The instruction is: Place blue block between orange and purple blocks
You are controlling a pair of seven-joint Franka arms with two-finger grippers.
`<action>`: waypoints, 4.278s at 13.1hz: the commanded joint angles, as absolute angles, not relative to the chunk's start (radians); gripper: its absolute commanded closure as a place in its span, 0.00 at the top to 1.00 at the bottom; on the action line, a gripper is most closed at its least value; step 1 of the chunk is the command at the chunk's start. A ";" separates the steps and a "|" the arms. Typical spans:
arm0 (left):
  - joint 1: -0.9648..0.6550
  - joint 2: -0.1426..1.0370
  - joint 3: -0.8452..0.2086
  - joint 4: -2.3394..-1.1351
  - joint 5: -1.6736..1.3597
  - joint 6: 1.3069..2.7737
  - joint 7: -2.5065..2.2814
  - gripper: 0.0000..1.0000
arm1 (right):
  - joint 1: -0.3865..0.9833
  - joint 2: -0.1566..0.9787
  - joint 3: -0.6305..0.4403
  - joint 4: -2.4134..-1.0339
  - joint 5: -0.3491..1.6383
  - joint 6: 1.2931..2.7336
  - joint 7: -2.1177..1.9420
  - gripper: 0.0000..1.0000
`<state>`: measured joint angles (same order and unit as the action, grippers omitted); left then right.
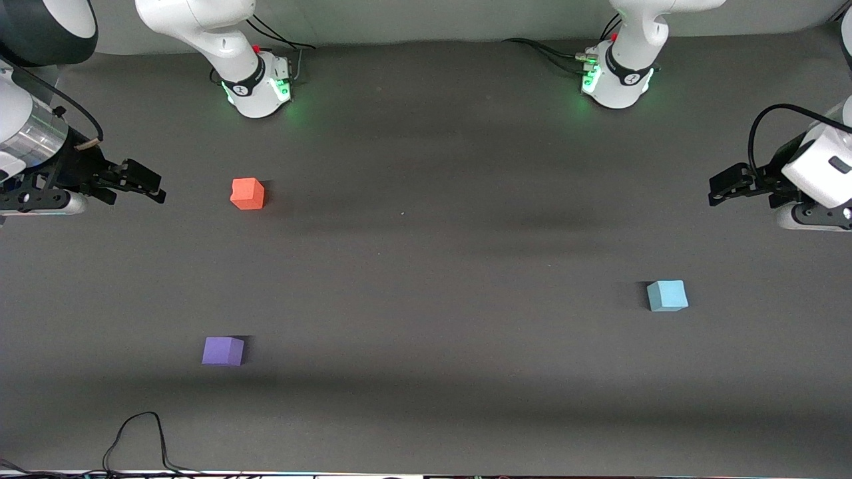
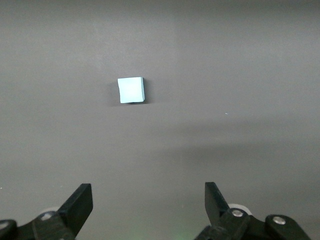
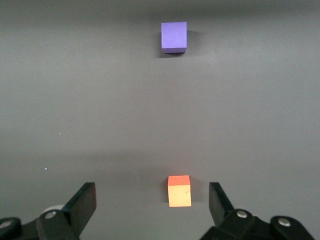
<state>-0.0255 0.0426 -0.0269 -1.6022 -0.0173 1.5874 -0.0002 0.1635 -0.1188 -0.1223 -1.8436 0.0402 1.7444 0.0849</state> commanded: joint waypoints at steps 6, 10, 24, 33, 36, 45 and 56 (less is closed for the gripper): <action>-0.022 0.034 -0.014 -1.627 -0.008 1.598 0.005 1.00 | 0.169 -0.141 -0.121 -1.867 0.026 1.775 0.091 1.00; 0.018 -0.023 -0.008 -1.716 0.026 1.612 0.080 1.00 | 0.169 -0.160 -0.115 -1.893 0.023 1.778 0.091 1.00; 0.041 0.329 -0.009 -1.985 0.025 2.320 0.100 1.00 | 0.160 -0.164 -0.112 -1.913 -0.003 1.804 0.092 1.00; 0.043 0.526 -0.008 -1.982 0.025 2.556 0.100 0.90 | 0.130 -0.186 -0.097 -1.947 -0.005 1.822 0.091 1.00; 0.058 0.526 -0.008 -1.974 0.025 2.548 0.100 0.39 | 0.089 -0.187 -0.049 -1.951 -0.003 1.825 0.091 1.00; 0.000 0.426 -0.020 -1.599 0.012 1.902 -0.001 0.39 | 0.101 -0.189 -0.044 -1.962 -0.006 1.832 0.091 1.00; -0.714 0.612 -0.046 -1.419 0.014 2.012 -0.817 0.38 | 0.101 -0.187 -0.044 -1.968 -0.006 1.851 0.091 1.00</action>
